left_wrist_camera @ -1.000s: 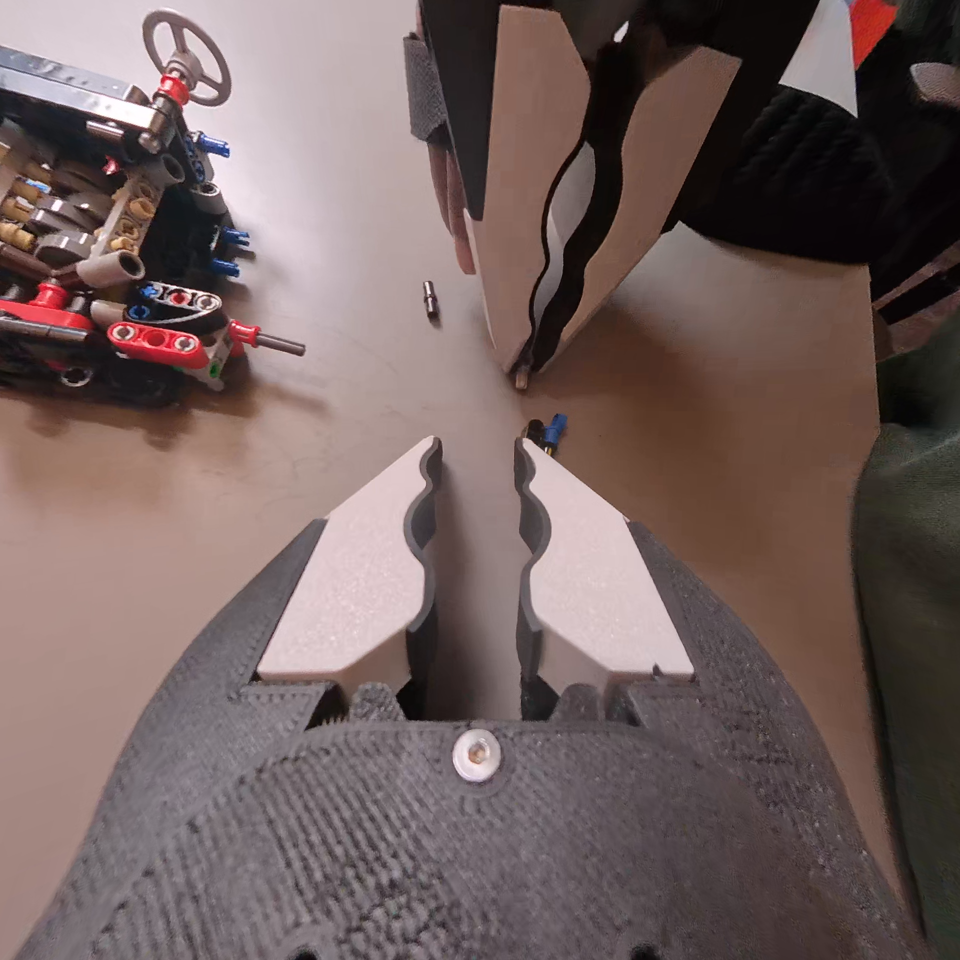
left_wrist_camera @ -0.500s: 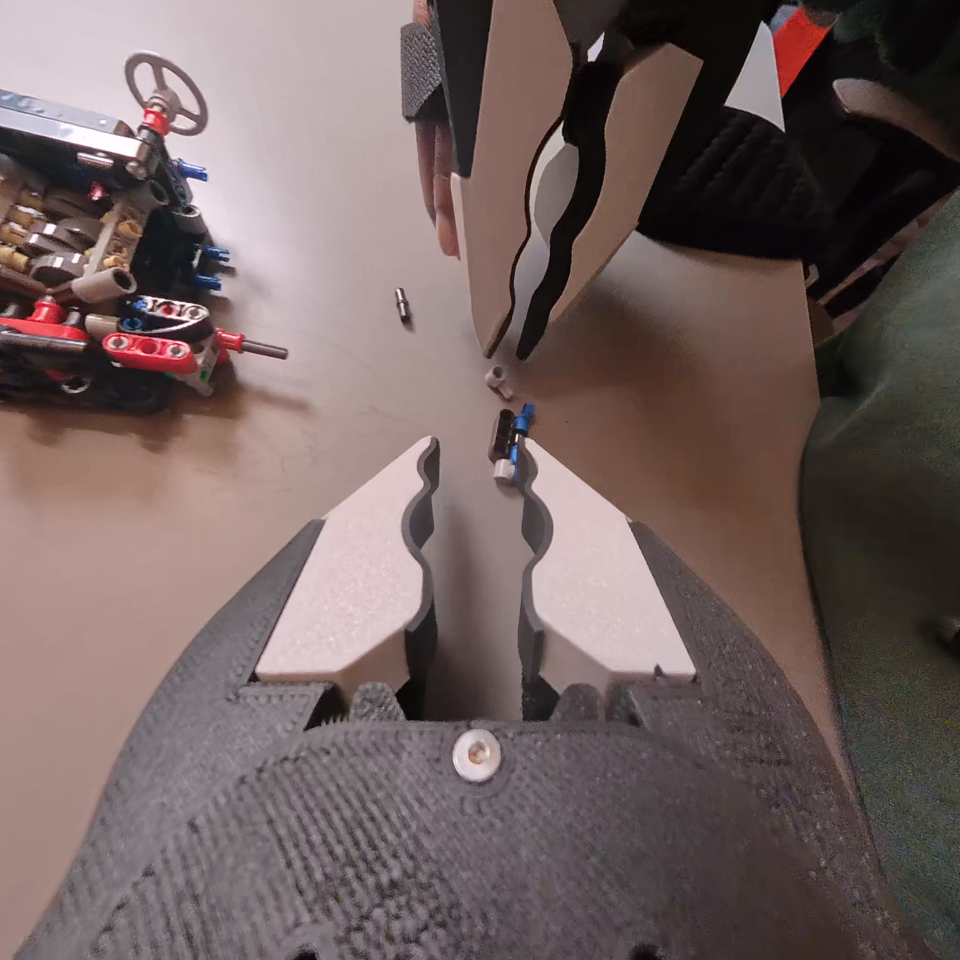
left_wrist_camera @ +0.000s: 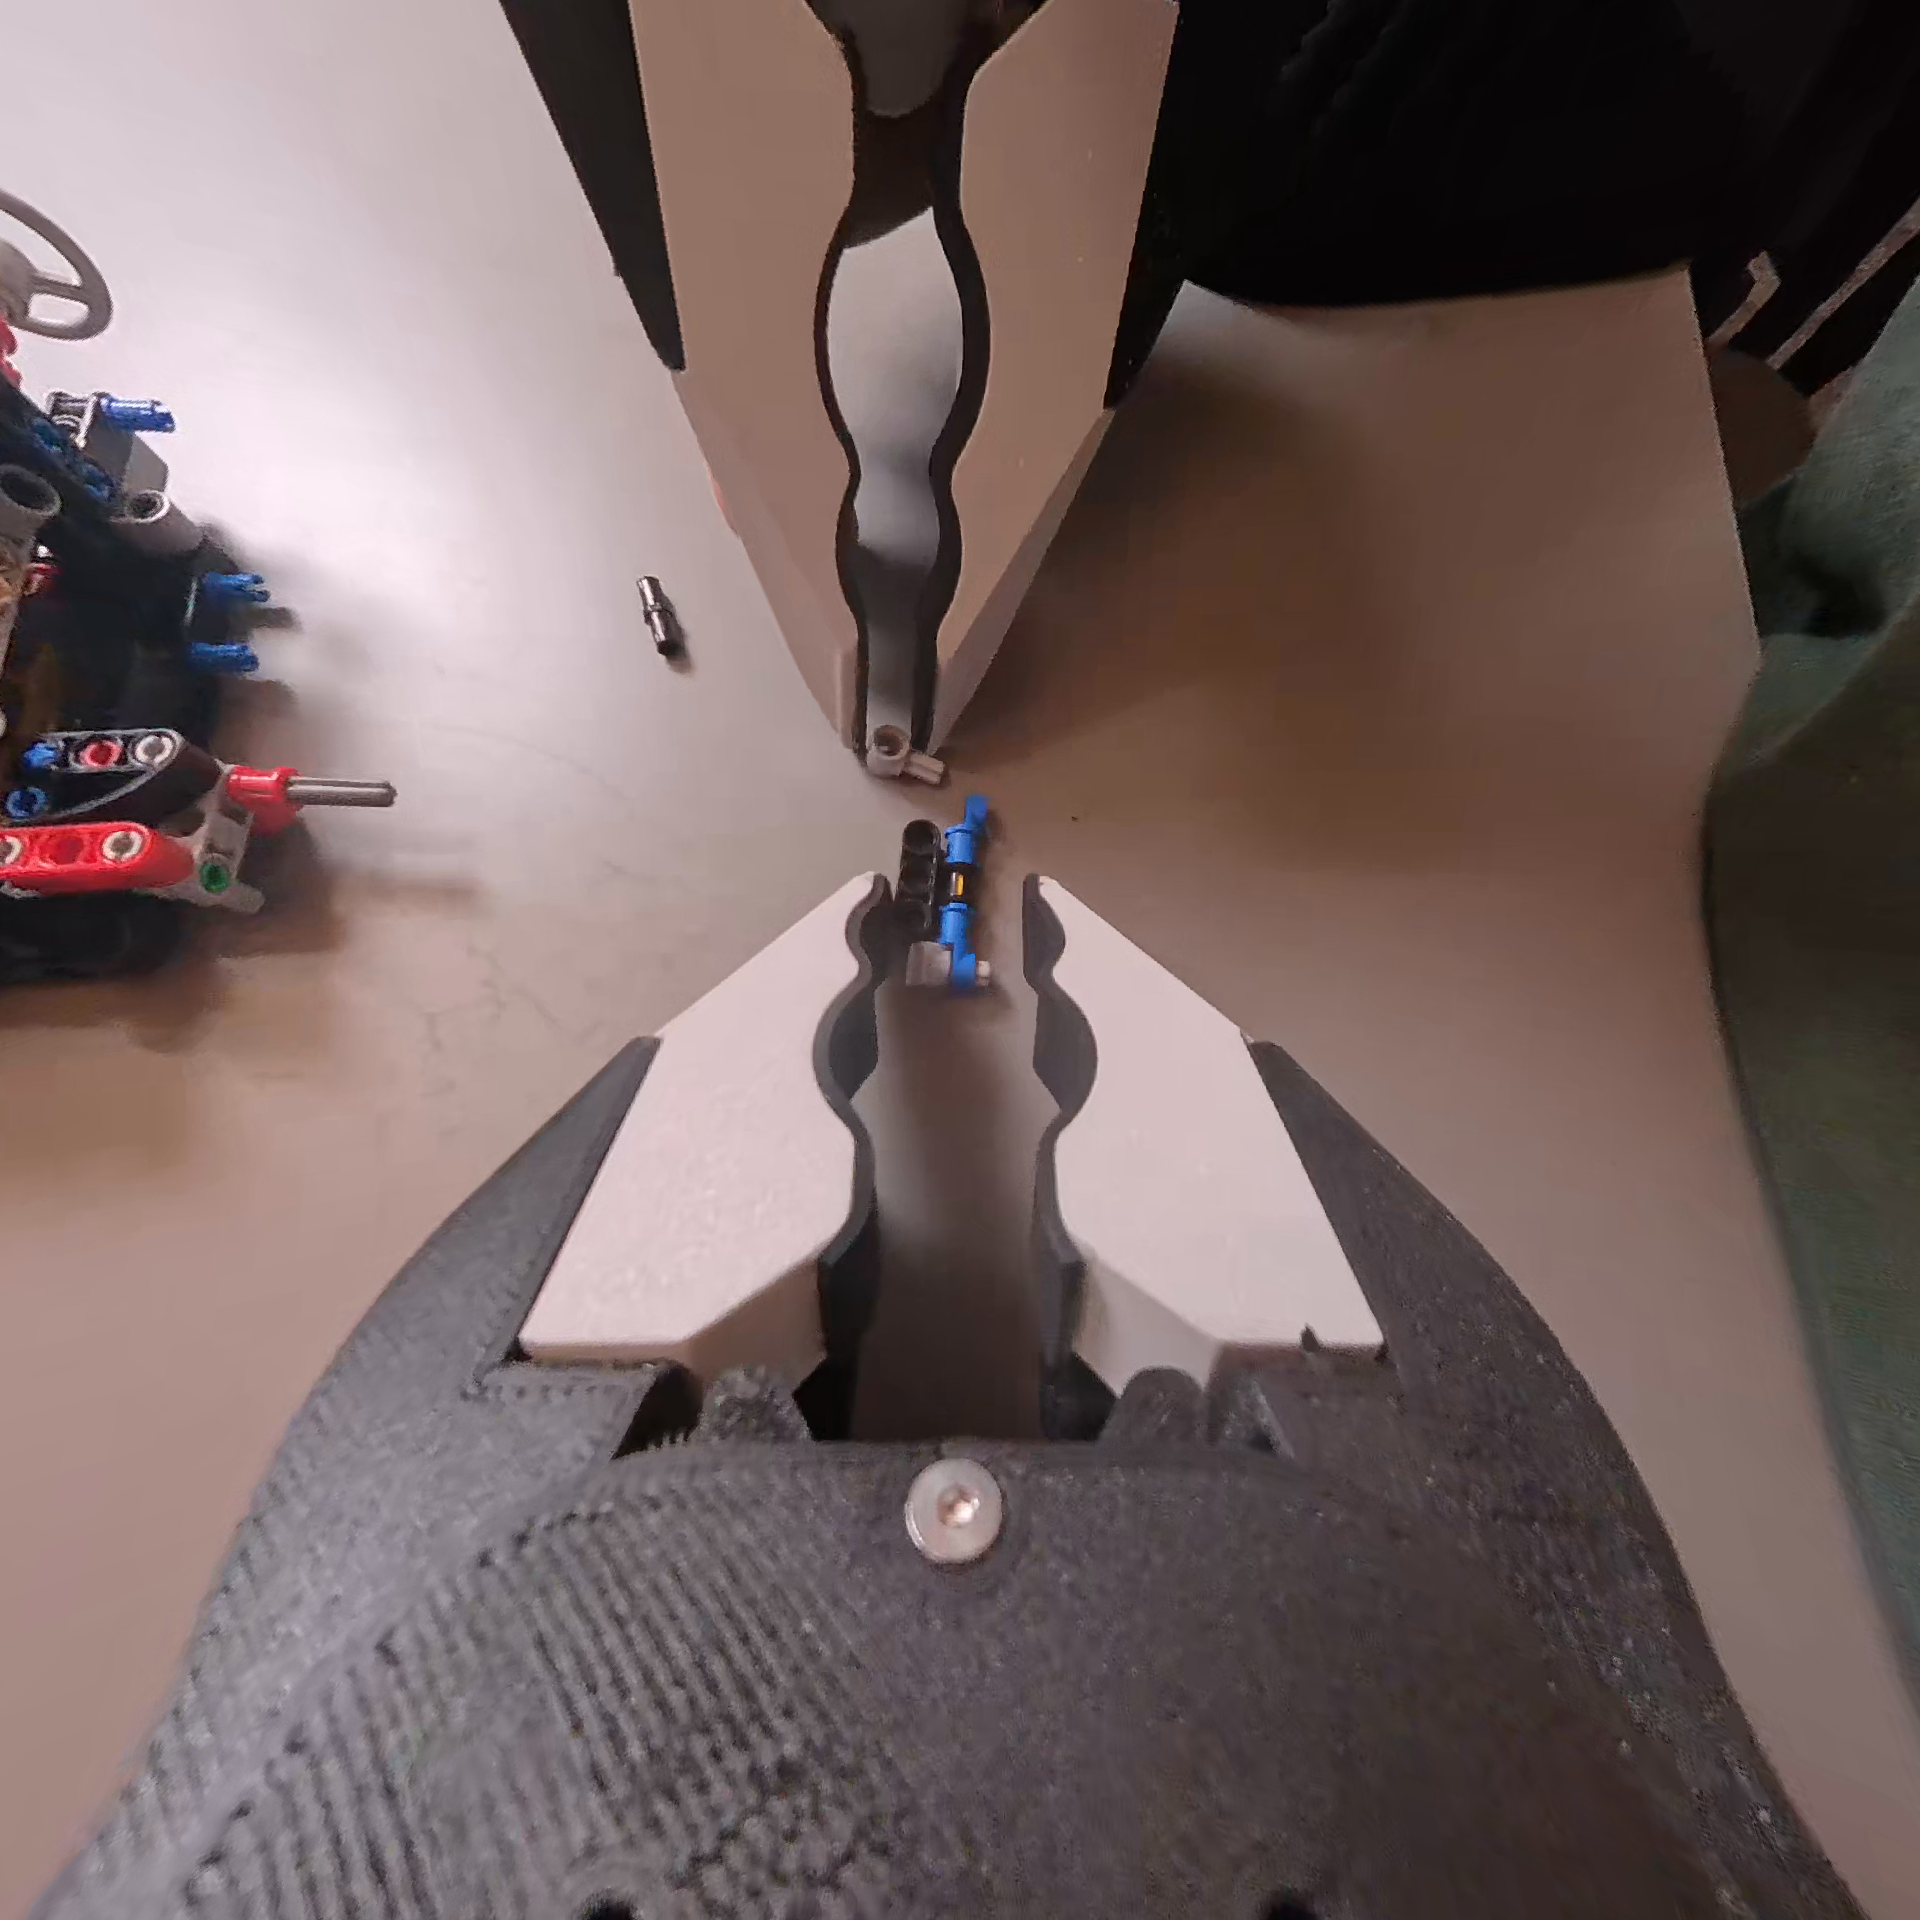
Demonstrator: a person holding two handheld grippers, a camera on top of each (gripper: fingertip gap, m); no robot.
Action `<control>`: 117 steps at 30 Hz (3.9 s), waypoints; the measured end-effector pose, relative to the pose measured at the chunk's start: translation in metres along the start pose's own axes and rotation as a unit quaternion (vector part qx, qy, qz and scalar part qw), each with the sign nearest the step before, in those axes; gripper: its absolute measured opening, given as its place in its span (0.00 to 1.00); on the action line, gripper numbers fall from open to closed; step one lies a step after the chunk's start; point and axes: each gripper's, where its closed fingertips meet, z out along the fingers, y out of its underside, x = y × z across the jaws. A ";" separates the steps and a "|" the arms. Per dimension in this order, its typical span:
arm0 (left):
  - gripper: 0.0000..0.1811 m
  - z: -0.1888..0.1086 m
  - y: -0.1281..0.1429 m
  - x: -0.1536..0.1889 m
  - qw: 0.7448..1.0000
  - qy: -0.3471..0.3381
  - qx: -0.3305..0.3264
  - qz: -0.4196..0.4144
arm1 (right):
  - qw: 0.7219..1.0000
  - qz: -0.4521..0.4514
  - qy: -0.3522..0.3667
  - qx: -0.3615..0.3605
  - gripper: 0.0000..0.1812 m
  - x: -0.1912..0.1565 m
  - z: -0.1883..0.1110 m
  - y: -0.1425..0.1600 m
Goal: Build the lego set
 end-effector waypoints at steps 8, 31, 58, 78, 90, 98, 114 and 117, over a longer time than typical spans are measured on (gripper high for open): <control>0.08 0.003 -0.002 -0.002 1.000 -0.012 -0.001 0.014 | 1.000 -0.003 -0.005 0.011 0.04 -0.001 0.003 -0.005; 0.08 0.005 -0.003 -0.001 1.000 -0.015 0.000 0.015 | 0.995 -0.034 -0.088 -0.003 0.10 -0.014 0.002 -0.006; 0.12 0.004 -0.006 0.000 1.000 -0.020 0.006 -0.021 | 1.000 0.015 -0.004 -0.006 0.16 -0.018 0.004 -0.007; 0.08 0.006 -0.005 -0.009 0.999 -0.048 -0.005 -0.013 | 0.992 0.078 0.093 -0.020 0.09 0.028 -0.036 0.036; 0.08 0.004 -0.004 -0.018 0.997 -0.068 -0.002 -0.033 | 0.994 0.052 0.095 -0.030 0.09 0.046 -0.018 0.028; 0.08 0.003 -0.004 -0.024 0.995 -0.088 0.000 -0.055 | 0.995 0.043 0.087 -0.037 0.04 0.040 -0.015 0.024; 0.11 0.002 -0.004 -0.027 0.991 -0.107 0.005 -0.075 | 0.992 0.039 0.113 -0.048 0.02 0.039 -0.013 0.022; 0.10 0.002 -0.004 -0.027 0.992 -0.106 0.006 -0.073 | 0.992 0.040 0.114 -0.047 0.02 0.038 -0.013 0.021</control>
